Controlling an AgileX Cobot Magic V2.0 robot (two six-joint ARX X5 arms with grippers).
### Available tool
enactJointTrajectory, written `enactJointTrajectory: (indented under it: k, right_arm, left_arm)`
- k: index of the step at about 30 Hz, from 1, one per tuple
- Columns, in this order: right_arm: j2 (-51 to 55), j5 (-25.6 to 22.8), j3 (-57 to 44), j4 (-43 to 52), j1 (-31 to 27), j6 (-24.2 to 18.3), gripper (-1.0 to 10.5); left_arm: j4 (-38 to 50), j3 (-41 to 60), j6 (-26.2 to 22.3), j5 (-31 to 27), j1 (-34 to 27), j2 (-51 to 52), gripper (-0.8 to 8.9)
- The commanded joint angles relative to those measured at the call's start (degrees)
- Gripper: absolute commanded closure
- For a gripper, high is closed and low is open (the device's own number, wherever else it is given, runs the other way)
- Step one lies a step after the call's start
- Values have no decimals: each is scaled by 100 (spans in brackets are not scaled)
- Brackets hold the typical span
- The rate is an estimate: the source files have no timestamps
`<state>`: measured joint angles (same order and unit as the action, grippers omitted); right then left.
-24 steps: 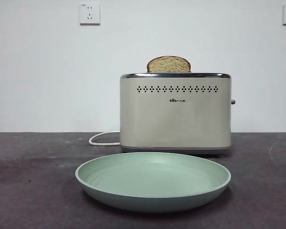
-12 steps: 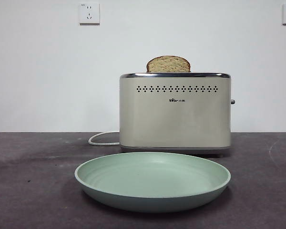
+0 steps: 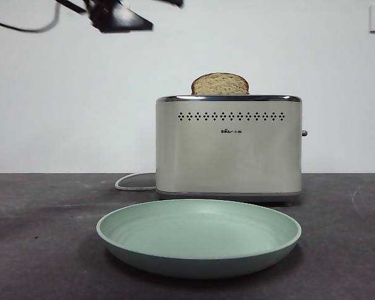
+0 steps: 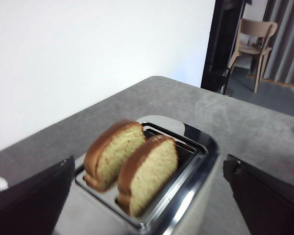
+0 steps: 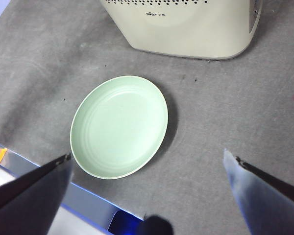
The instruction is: Take the bread from the toaster,put the bread on the plate,put the plate on the table
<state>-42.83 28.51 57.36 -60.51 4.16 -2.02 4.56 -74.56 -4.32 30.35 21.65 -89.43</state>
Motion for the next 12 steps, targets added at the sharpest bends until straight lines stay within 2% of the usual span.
enactJointTrajectory:
  k: [1,12]
  right_arm:
    - [9,4,15,7,13,-46,348]
    - [9,7,15,0,13,-42,348]
  left_arm:
    - [234,-140,-260,-44,107,-396,250]
    - [911,-267,-415,-332,382,-1353,252]
